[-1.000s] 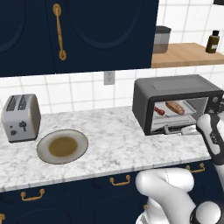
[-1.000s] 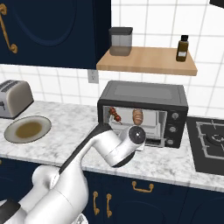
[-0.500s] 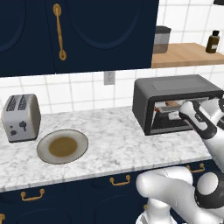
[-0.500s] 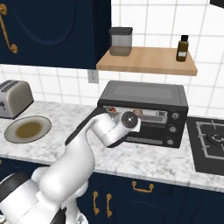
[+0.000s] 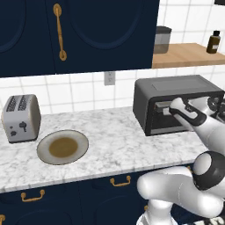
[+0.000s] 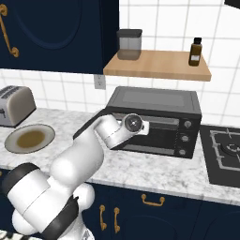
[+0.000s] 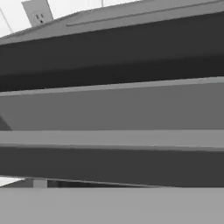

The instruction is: Pick up the kebab skewer and baguette bread, and place them inside the toaster oven. Close the toaster oven door and start by setting the timer.

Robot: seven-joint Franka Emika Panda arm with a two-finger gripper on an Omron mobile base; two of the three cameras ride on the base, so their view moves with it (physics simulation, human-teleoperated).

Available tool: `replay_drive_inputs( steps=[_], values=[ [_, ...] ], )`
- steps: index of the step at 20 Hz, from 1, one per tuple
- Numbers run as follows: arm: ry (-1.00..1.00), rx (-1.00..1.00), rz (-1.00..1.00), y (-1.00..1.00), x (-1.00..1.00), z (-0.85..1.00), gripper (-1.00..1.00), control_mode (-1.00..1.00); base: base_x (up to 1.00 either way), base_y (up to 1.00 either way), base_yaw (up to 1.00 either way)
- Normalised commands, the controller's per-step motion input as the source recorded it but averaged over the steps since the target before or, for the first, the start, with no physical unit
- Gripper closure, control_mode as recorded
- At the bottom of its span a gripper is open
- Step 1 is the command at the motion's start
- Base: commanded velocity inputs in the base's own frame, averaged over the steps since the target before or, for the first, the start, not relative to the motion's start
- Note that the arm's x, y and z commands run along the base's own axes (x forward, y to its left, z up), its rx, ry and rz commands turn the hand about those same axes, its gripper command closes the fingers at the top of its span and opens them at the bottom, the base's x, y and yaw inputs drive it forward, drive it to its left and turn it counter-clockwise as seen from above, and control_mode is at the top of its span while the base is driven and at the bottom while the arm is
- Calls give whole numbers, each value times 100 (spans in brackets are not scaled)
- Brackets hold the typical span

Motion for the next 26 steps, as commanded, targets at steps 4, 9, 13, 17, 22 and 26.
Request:
replay_drive_inputs(
  steps=[4,9,13,17,22,26],
  values=[
    [0,0,0,0,49,-5,-100,-100,0,0,0],
    [0,0,0,0,-5,3,-100,-100,0,0,0],
    [1,0,0,-11,-43,26,-100,-100,0,0,0],
    [4,0,0,-14,-41,47,-100,-100,0,0,0],
    [3,0,0,-45,-54,47,-100,-100,0,0,0],
    [-2,0,0,-54,-81,9,-100,-100,0,0,0]
  ],
)
